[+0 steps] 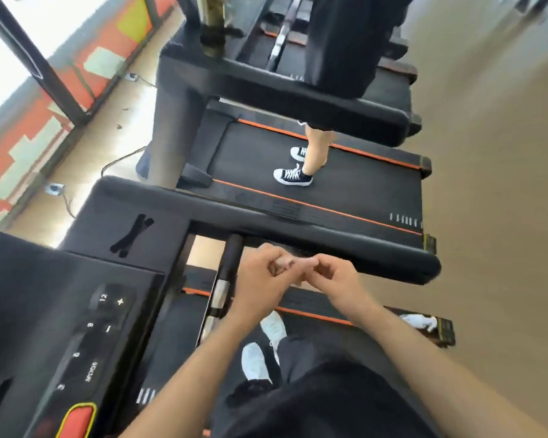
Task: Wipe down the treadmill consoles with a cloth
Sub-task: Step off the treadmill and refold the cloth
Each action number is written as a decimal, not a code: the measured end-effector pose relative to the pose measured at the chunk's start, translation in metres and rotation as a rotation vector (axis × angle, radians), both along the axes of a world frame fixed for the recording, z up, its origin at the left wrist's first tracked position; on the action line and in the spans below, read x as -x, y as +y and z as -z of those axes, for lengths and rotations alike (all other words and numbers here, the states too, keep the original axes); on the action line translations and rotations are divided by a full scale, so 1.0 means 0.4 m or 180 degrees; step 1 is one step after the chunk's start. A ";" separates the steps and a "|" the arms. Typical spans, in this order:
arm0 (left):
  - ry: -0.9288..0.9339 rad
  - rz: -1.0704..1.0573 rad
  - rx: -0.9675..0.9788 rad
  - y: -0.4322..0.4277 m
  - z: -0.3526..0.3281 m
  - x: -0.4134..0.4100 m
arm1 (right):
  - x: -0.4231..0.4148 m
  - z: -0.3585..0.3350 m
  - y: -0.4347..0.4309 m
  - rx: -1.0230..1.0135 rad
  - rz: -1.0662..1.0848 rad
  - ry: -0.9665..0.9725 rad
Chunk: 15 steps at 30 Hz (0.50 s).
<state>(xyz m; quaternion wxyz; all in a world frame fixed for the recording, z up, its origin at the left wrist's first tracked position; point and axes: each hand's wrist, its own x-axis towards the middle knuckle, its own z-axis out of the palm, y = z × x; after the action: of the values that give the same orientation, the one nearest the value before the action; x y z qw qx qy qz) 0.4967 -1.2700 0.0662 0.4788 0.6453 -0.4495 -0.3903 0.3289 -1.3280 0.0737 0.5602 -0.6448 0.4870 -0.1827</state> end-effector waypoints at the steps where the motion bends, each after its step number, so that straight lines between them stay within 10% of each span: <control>1: -0.0037 0.0140 -0.0001 -0.004 -0.001 0.023 | 0.035 -0.004 0.008 -0.0007 0.0175 0.0004; 15: -0.0252 0.2026 -0.0549 -0.063 0.034 0.444 | 0.542 0.039 0.137 -0.0312 0.1971 -0.0246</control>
<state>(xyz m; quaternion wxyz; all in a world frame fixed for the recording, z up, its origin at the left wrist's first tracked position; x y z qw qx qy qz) 0.3192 -1.2951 0.0526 0.2586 0.5253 -0.6121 -0.5315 0.1120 -1.2732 0.0581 0.5264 -0.4307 0.6467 -0.3452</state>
